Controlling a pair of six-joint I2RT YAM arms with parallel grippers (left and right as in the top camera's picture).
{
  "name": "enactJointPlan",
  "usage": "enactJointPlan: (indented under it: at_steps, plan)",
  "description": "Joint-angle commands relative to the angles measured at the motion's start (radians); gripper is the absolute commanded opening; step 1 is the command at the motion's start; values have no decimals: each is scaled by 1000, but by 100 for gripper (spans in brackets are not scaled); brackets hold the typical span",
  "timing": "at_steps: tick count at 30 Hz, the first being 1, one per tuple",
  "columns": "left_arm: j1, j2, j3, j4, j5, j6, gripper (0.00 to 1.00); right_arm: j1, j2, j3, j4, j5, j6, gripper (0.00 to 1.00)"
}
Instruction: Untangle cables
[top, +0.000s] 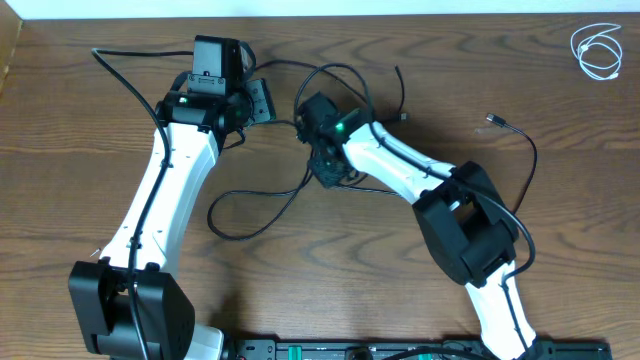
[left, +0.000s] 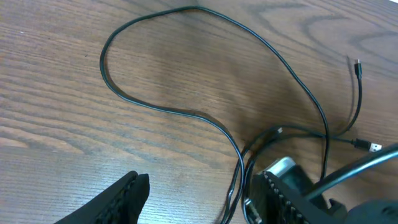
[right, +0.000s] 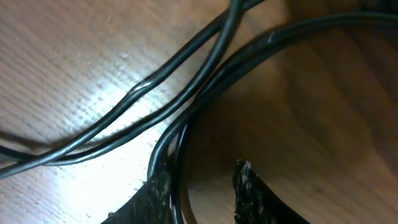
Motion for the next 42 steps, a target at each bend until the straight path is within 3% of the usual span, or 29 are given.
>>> enactJointPlan:
  at_steps: [1, 6, 14, 20, 28, 33, 42]
  plan:
    - [0, 10, -4, -6, -13, -1, 59, 23, 30, -1, -21, 34, -39, 30]
    - [0, 10, -4, -11, -13, -1, 59, 25, 30, 0, -42, 33, -47, 29]
    - [0, 10, -4, -11, -13, -1, 59, 24, 37, 0, -31, 32, -55, 1]
    - [0, 10, -4, -11, -13, -1, 59, 1, 36, 51, -64, -11, -39, 1]
    - [0, 10, -4, -11, -13, -2, 59, -194, -29, 394, -431, -238, -125, 1]
    - [0, 10, -4, -11, -3, -2, 59, -299, -62, 512, -559, -386, -217, 1]
    - [-9, 11, -4, 5, 250, 6, 63, -488, -106, 591, -643, -663, -253, 1]
